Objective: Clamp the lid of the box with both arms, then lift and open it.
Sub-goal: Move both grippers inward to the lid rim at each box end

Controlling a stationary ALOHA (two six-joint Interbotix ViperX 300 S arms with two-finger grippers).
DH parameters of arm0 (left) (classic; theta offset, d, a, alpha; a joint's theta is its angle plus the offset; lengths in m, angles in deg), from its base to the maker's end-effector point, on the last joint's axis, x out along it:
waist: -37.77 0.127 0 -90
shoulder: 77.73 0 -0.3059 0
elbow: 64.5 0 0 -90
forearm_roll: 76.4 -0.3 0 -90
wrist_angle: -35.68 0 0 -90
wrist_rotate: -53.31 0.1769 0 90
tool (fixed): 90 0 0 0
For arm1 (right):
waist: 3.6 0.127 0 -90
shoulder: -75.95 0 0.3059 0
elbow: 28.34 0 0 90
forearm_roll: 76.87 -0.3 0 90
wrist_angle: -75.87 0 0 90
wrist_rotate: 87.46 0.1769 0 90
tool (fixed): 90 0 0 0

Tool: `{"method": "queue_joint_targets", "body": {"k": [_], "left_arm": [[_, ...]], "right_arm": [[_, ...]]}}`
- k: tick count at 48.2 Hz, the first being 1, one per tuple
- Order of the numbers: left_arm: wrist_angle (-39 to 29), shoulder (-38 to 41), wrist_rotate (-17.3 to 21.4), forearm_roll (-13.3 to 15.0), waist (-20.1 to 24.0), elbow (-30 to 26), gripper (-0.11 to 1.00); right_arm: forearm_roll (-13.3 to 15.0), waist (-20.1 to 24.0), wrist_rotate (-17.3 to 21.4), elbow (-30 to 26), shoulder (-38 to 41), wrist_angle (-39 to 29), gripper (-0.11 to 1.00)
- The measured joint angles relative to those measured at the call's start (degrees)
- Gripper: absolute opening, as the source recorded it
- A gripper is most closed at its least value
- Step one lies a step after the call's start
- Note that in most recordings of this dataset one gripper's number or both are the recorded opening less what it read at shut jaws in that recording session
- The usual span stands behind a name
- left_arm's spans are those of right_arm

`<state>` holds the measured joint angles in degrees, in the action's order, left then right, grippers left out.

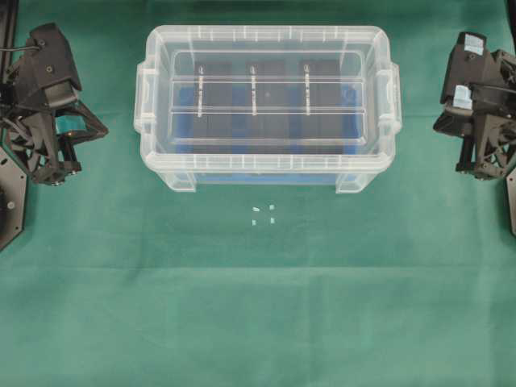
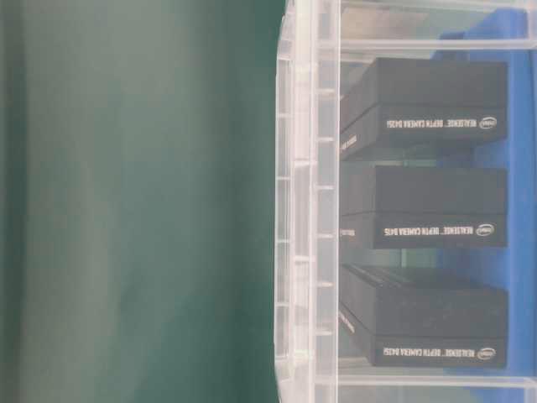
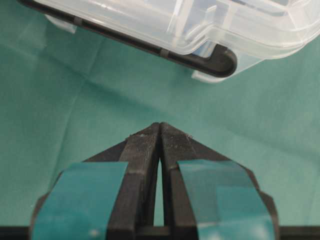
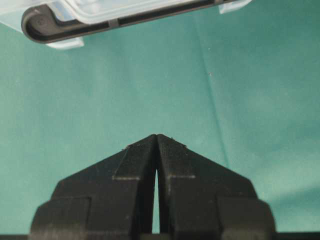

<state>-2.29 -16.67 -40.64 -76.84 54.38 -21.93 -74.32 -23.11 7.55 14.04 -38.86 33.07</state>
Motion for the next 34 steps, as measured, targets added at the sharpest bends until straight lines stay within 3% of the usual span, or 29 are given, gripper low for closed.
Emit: {"method": "queue_joint_targets", "body": {"k": [11,21,34], "left_arm": [[-3.3,1.6,2.1,-0.8,0.6,-1.1,0.01],[-7.8,3.9,7.6,-0.9,3.8,-3.2,0.01],[-9.9,7.4,14.7,-1.0,4.0,-5.4,0.01]], "right_arm": [[1.9,0.0,-1.3,-1.4,0.4,-1.6,0.0],[5.4,0.0,-3.8,-4.1,2.5,-4.8,0.0],[6.0,0.0,-9.6,-6.5,5.5,-6.7,0.0]]}}
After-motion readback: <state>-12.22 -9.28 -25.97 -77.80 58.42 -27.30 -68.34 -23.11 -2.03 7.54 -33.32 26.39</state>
